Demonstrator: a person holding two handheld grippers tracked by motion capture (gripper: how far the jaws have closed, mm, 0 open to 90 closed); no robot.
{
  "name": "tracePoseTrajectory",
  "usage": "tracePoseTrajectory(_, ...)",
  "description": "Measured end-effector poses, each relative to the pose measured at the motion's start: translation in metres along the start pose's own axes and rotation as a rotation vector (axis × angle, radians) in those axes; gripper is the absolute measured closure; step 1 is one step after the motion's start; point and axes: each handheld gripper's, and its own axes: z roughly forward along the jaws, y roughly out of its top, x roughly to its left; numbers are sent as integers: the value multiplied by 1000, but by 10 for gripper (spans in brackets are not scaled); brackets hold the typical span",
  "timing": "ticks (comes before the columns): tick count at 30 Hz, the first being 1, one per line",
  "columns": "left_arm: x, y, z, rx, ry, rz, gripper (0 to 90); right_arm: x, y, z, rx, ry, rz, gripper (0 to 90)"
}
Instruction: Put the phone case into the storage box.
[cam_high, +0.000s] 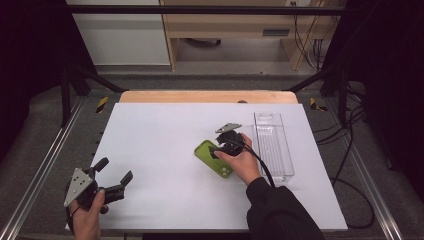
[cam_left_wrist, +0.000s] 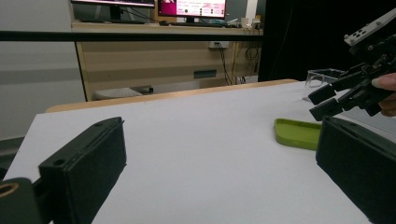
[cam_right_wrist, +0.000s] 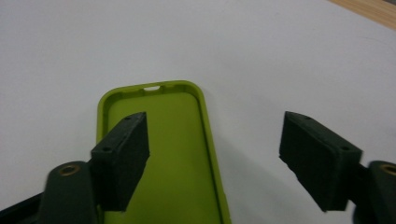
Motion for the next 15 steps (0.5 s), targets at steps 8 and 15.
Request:
tracePoseTrajectory(8, 0, 0, 0, 3, 0, 3, 13, 7, -4, 1, -1, 36, -54, 595)
tracePoseTrajectory(15, 0, 0, 1, 7, 2, 1, 13, 14, -8, 6, 26, 89, -77, 809)
